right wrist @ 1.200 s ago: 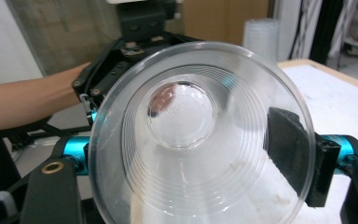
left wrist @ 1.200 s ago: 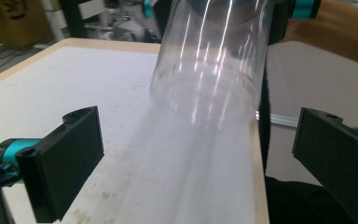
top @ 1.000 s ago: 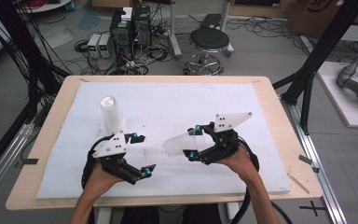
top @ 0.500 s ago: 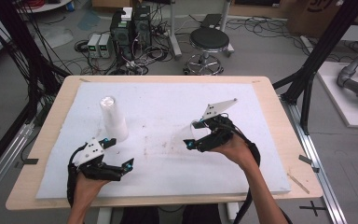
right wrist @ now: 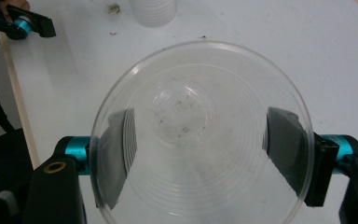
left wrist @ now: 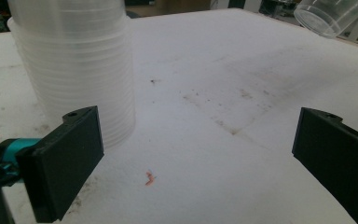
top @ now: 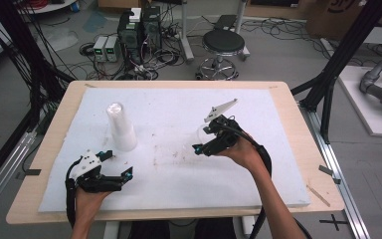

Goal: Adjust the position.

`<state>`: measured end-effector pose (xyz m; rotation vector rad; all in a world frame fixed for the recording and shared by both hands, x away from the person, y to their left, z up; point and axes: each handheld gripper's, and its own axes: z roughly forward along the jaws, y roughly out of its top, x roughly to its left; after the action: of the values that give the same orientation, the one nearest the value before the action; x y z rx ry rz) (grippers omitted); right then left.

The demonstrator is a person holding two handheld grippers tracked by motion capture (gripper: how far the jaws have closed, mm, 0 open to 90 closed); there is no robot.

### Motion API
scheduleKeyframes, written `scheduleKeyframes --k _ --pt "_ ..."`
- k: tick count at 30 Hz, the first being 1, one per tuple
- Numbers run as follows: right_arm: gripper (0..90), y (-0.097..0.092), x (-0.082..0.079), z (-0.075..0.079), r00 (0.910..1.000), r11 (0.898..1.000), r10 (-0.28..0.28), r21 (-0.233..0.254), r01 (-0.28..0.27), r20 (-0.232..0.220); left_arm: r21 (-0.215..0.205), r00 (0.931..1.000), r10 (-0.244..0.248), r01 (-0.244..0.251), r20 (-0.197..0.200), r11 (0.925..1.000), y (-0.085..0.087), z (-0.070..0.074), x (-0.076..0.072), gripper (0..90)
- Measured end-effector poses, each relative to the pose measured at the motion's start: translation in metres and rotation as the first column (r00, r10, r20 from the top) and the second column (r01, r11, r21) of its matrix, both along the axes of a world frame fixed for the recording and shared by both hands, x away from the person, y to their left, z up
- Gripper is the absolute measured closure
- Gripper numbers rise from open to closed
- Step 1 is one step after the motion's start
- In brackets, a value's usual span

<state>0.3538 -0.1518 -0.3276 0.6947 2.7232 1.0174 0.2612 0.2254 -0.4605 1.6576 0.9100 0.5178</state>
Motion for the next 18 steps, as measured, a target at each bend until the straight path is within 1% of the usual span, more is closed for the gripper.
scheduleKeyframes --k 3,4,8,12,14,16,18 --pt "25.8 0.001 0.002 -0.001 1.0 1.0 0.004 -0.003 -0.004 -0.007 -0.003 1.0 -0.007 0.007 -0.003 1.0 0.001 -0.004 0.001 1.8" --pt "25.8 0.001 0.003 -0.002 0.9999 1.0 0.007 -0.001 -0.007 -0.009 -0.008 1.0 0.0 0.0 -0.002 1.0 0.001 -0.004 0.001 1.8" --pt "25.9 0.001 0.007 -0.003 0.9998 1.0 -0.004 -0.012 0.004 -0.021 -0.026 1.0 0.0 0.0 0.002 0.9997 0.003 -0.005 0.001 1.8" --pt "25.9 0.004 0.011 -0.005 0.999 0.999 -0.01 -0.043 0.009 -0.042 -0.024 1.0 -0.001 0.001 0.002 0.9997 0.002 -0.005 0.001 1.8" --pt "25.9 0.005 0.013 -0.007 0.9991 0.999 -0.008 -0.053 0.005 -0.041 -0.024 1.0 -0.001 0.001 0.003 0.9997 0.003 -0.005 0.0 1.8" --pt "25.9 0.006 0.014 -0.008 0.9991 0.997 -0.013 -0.072 0.01 -0.042 -0.032 1.0 0.002 -0.002 0.002 0.9995 0.003 -0.005 0.0 1.8" --pt "25.9 0.006 0.014 -0.009 0.9988 0.997 -0.021 -0.08 0.018 -0.044 -0.037 1.0 0.003 -0.003 0.001 0.9993 0.004 -0.005 0.0 1.8"
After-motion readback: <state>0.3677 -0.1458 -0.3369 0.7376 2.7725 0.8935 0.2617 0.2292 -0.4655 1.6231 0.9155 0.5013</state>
